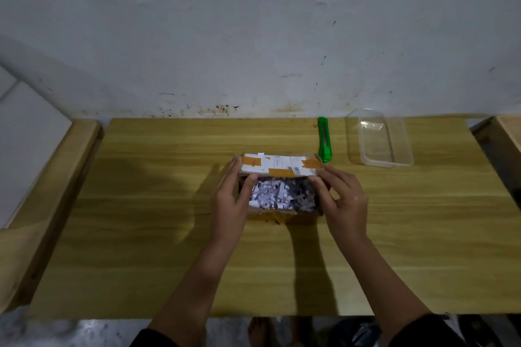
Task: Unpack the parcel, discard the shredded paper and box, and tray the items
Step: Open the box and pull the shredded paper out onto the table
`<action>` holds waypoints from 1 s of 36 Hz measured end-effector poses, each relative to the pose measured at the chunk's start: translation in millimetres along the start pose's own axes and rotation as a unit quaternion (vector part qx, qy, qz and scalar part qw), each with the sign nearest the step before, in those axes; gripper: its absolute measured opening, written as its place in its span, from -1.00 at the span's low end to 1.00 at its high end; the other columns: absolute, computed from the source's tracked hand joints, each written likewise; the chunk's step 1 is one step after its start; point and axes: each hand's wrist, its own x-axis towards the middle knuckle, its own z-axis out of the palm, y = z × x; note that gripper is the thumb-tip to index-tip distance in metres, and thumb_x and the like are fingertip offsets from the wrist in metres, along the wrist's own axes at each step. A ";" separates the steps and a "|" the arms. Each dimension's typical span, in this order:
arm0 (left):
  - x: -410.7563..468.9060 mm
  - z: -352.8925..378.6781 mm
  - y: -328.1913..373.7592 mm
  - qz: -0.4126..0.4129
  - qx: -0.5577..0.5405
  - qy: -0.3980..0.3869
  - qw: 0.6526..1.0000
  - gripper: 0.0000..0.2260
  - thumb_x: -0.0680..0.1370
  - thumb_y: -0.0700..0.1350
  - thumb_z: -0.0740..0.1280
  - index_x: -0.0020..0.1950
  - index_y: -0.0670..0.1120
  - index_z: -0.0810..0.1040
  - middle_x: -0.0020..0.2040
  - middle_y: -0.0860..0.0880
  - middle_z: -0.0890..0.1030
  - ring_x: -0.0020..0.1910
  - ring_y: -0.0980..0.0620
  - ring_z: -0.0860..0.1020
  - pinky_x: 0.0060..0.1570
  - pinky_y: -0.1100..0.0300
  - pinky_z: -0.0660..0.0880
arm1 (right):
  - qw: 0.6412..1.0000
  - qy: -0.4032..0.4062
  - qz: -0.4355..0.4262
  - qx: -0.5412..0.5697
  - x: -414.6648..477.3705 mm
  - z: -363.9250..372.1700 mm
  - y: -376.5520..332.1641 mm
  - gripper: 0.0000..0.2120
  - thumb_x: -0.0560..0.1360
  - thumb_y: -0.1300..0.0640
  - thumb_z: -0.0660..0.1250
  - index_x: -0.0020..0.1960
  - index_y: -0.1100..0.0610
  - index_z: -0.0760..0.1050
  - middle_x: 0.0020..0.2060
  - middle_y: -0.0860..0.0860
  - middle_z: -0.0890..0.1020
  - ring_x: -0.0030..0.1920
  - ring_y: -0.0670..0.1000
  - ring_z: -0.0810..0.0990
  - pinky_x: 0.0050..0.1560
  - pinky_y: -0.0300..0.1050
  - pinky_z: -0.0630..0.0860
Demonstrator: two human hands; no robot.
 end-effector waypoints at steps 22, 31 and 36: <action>117.4 39.8 15.2 -0.010 -0.082 -0.034 0.996 -0.51 0.57 0.06 0.13 0.49 0.03 0.17 0.48 0.15 0.21 0.43 0.25 0.17 0.38 0.34 0.20 | 0.961 -0.045 0.212 0.171 158.1 40.0 8.7 -0.73 0.50 0.12 0.34 0.20 0.09 0.57 -0.18 -0.13 0.60 -0.22 -0.29 0.53 -0.20 -0.57 0.42; 119.6 45.1 7.8 -0.020 -0.014 -0.047 0.999 -0.49 0.61 -0.03 0.15 0.49 0.20 0.01 0.50 0.22 0.08 0.45 0.01 0.20 0.36 -0.07 0.27 | 0.951 -0.020 0.215 0.220 107.3 27.5 26.2 -0.58 0.53 0.16 0.29 0.38 0.04 0.36 0.24 -0.10 0.50 0.18 -0.21 0.49 0.08 -0.49 0.45; 111.5 43.0 0.4 -0.048 -0.018 -0.052 0.997 -0.58 0.64 -0.05 0.08 0.50 0.09 0.12 0.40 0.27 0.18 0.22 0.49 0.32 0.16 0.48 0.35 | 0.962 -0.038 0.193 0.191 88.1 36.0 33.5 -0.59 0.55 0.18 0.25 0.40 0.11 0.35 0.23 -0.03 0.55 0.24 -0.04 0.52 0.19 0.01 0.55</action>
